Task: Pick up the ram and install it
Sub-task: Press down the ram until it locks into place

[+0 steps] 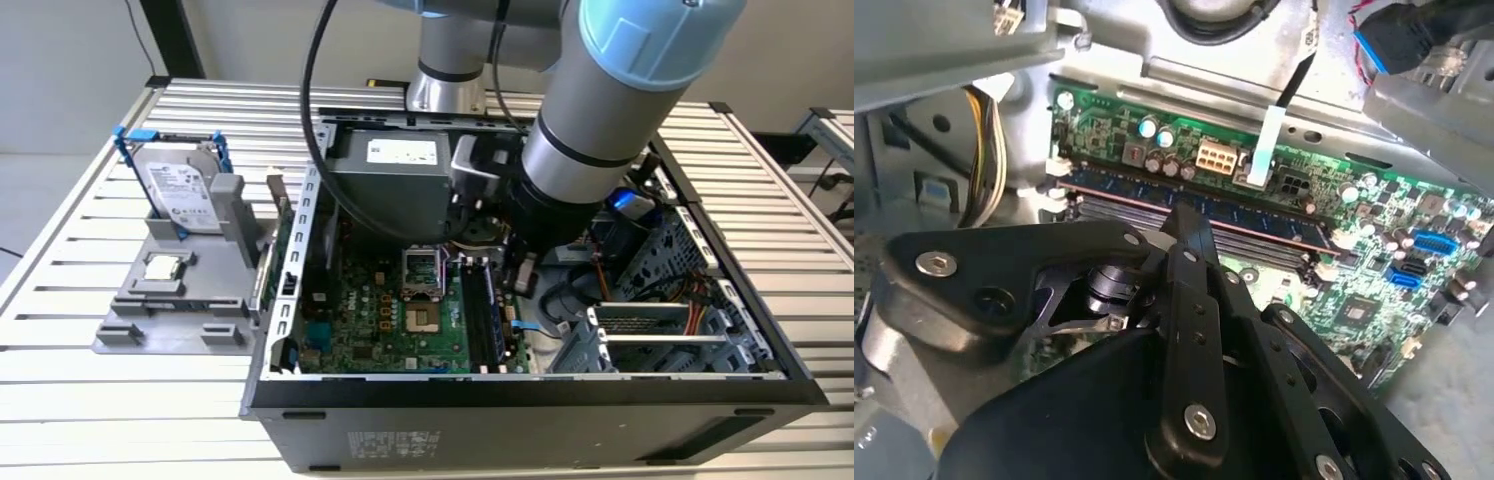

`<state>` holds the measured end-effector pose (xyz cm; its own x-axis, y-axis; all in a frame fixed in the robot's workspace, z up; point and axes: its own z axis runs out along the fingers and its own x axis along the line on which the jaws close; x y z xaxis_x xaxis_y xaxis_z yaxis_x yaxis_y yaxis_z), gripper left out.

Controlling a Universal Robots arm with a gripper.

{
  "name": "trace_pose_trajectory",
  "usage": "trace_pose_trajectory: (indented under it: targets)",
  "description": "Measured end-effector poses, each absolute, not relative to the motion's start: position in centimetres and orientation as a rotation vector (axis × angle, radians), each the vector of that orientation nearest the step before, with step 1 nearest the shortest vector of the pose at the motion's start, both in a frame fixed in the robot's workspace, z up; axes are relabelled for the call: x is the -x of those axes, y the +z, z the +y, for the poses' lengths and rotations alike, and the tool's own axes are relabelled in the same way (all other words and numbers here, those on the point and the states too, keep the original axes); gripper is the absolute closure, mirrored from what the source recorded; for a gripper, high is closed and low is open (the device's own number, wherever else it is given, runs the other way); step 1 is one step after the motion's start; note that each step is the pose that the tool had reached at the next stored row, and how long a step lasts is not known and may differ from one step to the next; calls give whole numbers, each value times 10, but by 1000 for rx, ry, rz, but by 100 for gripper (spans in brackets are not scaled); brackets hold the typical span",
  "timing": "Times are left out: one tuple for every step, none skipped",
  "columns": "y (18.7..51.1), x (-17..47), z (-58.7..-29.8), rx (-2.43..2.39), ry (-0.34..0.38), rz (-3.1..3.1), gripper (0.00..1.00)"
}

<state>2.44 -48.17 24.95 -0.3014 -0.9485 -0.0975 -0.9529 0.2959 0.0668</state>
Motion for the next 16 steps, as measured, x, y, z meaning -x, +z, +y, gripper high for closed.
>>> trace_pose_trajectory:
  targets:
    - [249, -24, -482, 1855, 174, 2482, 100]
    - [249, -24, -482, 1879, 174, 2465, 100]
    - [249, -24, -482, 1901, 175, 2449, 100]
    - [249, -24, -482, 1922, 176, 2434, 100]
    - [249, -24, -482, 1947, 176, 2416, 100]
    - [249, -24, -482, 1969, 177, 2399, 100]
    - [249, -24, -482, 1986, 177, 2386, 100]
    - [248, -24, -482, 2003, 177, 2373, 100]
    - [248, -24, -482, 2019, 178, 2360, 100]
    - [248, -24, -482, 2035, 178, 2347, 100]
    - [248, -24, -482, 2050, 179, 2335, 100]
    - [248, -24, -482, 2067, 179, 2321, 100]
    - [248, -24, -482, 2083, 179, 2308, 100]
    - [248, -24, -482, 2098, 180, 2295, 100]
    - [247, -24, -482, 2115, 180, 2281, 100]
    - [247, -24, -482, 2130, 180, 2267, 100]
